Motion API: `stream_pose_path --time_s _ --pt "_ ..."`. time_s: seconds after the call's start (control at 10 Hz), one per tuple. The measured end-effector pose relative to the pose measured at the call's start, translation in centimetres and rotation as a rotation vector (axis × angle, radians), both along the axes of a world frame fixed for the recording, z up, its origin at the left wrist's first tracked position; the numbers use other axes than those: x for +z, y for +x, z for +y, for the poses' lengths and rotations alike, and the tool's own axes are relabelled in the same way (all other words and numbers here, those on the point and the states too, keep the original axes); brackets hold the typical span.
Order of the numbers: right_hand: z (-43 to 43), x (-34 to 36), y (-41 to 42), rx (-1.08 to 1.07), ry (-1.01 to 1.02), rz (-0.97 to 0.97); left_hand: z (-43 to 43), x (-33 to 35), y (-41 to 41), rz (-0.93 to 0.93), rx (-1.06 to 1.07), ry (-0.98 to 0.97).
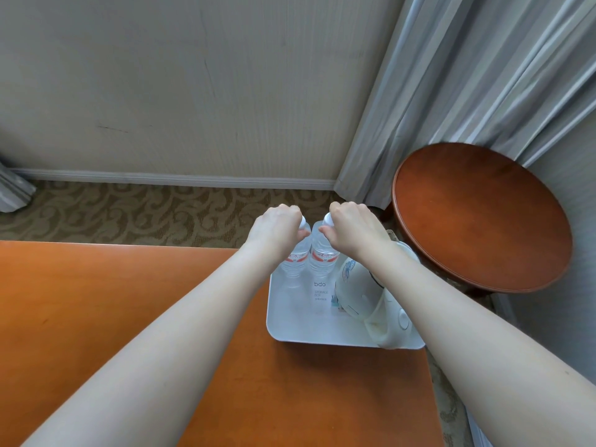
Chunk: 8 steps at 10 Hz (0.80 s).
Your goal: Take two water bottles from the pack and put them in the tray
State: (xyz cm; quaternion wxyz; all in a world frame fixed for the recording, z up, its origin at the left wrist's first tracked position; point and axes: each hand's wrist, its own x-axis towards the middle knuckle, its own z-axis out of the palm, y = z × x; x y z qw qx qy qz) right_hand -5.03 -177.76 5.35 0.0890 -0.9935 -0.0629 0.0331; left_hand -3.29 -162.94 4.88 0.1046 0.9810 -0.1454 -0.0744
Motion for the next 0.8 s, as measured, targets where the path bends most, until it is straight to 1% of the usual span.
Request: stream_pose_path --time_s 0.4,0.5,0.6,0.7,0.8 --pt "0.0 -0.6 -0.7 -0.005 -0.055 -0.036 0.1 -0.6 -0.7 -0.016 0.005 -0.003" --pt "0.0 -0.3 -0.9 -0.013 -0.077 0.002 0.3 -0.4 -0.8 -0.023 -0.018 0.049" --pt "-0.1 0.0 -1.0 -0.039 -0.078 0.061 0.6 -0.2 -0.5 0.034 -0.043 0.050" --pt "-0.1 0.9 -1.6 -0.095 -0.010 0.115 1.0 0.7 -0.4 0.138 -0.009 -0.018" --pt "-0.3 1.8 -2.2 -0.148 0.103 -0.024 1.6 1.4 -0.6 0.148 0.012 -0.012"
